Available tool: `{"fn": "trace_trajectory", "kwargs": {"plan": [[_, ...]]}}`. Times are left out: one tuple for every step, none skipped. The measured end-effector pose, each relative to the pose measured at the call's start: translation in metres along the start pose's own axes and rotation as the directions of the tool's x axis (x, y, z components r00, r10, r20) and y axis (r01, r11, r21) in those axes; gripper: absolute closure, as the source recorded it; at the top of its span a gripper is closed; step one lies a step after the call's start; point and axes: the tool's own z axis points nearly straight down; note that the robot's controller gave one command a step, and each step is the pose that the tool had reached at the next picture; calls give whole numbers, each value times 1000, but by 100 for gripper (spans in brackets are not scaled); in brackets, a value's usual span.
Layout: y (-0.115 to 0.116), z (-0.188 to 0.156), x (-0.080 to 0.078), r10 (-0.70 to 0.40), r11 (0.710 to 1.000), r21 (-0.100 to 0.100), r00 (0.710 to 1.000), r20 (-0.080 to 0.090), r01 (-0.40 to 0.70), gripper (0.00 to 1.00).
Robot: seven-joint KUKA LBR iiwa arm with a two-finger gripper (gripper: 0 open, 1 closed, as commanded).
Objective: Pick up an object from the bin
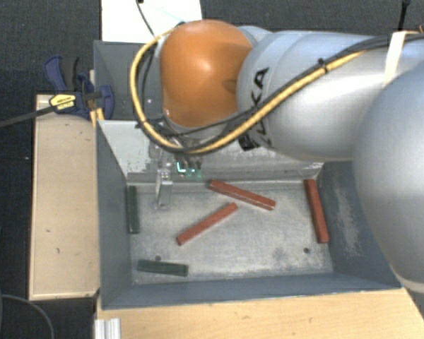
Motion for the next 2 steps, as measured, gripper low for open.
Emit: {"fn": "trace_trajectory", "kwargs": {"plan": [[-88, 153, 51, 59, 998, 3, 998, -3, -59, 0], [-85, 149, 48, 61, 998, -1, 998, 5, -61, 100]]}}
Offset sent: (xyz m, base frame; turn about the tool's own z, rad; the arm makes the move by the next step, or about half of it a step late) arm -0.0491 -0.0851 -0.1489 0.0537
